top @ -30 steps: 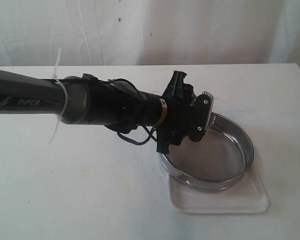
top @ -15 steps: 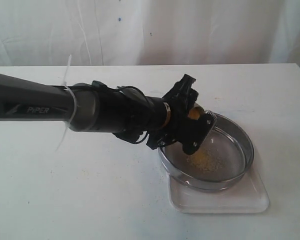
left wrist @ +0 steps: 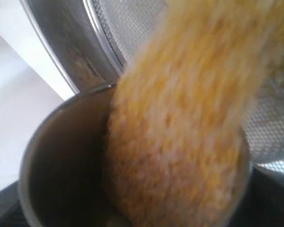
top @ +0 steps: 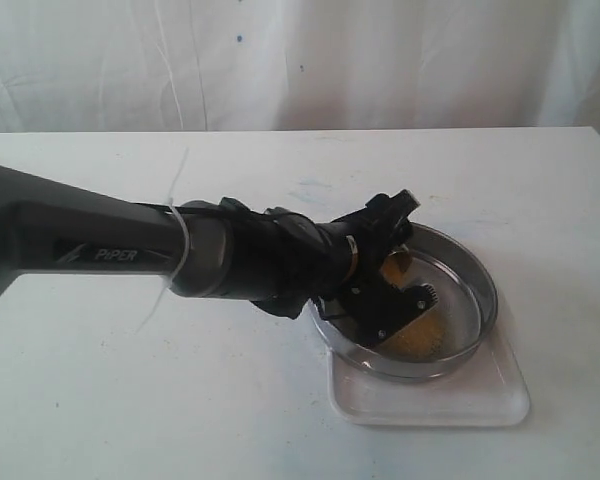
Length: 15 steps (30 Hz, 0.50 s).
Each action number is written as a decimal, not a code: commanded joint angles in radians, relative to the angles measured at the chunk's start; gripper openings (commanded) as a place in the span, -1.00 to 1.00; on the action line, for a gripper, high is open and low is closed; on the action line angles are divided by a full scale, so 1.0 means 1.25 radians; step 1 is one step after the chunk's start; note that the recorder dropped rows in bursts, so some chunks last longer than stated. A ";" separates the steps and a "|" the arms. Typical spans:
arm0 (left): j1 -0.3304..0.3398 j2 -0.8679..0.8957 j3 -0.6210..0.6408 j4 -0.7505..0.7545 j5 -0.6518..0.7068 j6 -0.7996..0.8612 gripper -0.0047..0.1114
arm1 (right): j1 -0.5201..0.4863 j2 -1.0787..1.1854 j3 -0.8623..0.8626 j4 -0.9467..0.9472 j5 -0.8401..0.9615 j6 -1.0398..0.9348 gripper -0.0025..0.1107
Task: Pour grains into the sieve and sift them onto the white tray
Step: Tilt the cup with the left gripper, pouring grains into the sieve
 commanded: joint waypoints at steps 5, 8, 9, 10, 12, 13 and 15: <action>-0.014 0.000 -0.003 0.001 0.054 0.097 -0.92 | -0.003 0.001 0.001 -0.003 -0.005 0.000 -0.96; -0.018 0.000 -0.003 0.001 0.071 0.164 -0.92 | -0.003 0.001 0.001 -0.003 -0.005 0.000 -0.96; -0.021 0.000 -0.003 0.001 0.082 0.180 -0.92 | -0.003 0.001 0.001 -0.003 -0.005 0.000 -0.96; -0.023 0.000 -0.003 0.001 0.090 0.183 -0.92 | -0.003 0.001 0.001 -0.003 -0.005 0.000 -0.96; -0.024 0.000 -0.003 0.001 0.093 0.185 -0.92 | -0.003 0.001 0.001 -0.003 -0.005 0.000 -0.96; -0.024 0.000 -0.003 0.001 0.093 0.191 -0.92 | -0.003 0.001 0.001 -0.003 -0.005 0.000 -0.96; -0.024 0.000 -0.003 0.001 0.096 0.197 -0.92 | -0.003 0.001 0.001 -0.003 -0.005 0.000 -0.96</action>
